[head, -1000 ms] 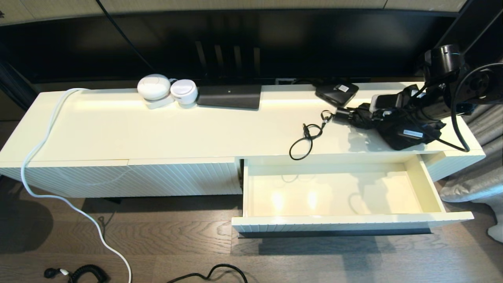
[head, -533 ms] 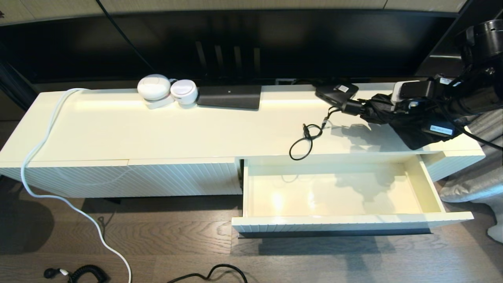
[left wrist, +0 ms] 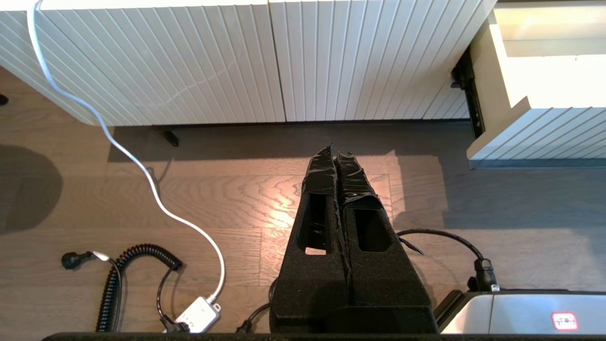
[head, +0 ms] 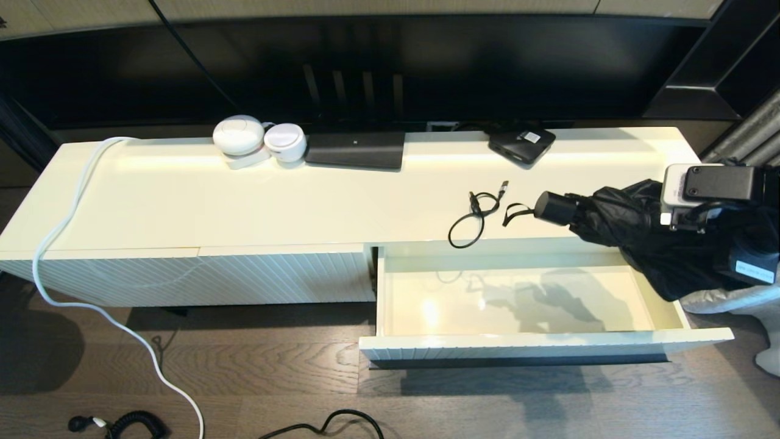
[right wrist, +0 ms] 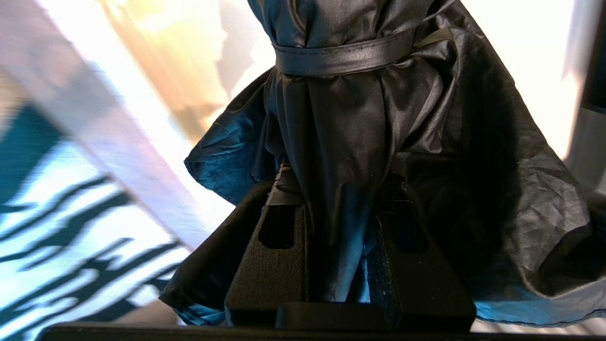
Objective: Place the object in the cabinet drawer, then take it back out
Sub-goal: Put the umbrella in the drawer
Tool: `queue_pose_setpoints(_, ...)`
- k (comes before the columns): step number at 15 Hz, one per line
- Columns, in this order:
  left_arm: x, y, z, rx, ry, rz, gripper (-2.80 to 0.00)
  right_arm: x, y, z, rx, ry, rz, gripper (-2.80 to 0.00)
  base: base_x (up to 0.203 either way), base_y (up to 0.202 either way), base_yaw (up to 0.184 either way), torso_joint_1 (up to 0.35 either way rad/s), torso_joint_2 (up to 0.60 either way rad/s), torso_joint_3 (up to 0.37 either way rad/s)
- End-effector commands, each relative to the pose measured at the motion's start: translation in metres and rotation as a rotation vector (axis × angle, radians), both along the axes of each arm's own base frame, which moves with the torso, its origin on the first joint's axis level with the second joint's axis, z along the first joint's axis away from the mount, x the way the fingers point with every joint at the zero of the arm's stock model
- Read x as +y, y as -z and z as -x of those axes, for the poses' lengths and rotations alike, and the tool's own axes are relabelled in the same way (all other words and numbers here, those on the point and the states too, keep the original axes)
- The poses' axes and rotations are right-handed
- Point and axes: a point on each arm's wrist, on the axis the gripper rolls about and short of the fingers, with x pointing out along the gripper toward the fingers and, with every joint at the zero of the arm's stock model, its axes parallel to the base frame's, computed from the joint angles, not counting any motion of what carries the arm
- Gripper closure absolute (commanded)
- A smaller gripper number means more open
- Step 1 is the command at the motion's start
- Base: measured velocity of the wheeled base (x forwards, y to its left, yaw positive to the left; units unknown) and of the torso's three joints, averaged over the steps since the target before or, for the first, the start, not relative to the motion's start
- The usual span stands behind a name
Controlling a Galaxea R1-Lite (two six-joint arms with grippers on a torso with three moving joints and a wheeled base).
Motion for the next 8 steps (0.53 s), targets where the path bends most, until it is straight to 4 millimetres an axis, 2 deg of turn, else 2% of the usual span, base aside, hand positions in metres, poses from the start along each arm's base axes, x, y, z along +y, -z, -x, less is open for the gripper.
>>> queue_pose_setpoints(1,0.0,0.0,0.0,0.0,0.0,0.0,0.0,0.006,0.005,0.018,-0.001,-0.029,-0.012,0.0,0.0,0.0,0.0,0.0,0.0,0.0)
queue_pose_setpoints(4,0.0,0.0,0.0,0.0,0.0,0.0,0.0,0.016,0.035,0.008,0.045,-0.046,-0.023,0.0,0.0,0.0,0.0,0.0,0.0,0.0)
queue_pose_setpoints(8,0.0,0.0,0.0,0.0,0.0,0.0,0.0,0.024,0.069,-0.022,0.128,-0.038,-0.022,0.0,0.0,0.0,0.0,0.0,0.0,0.0)
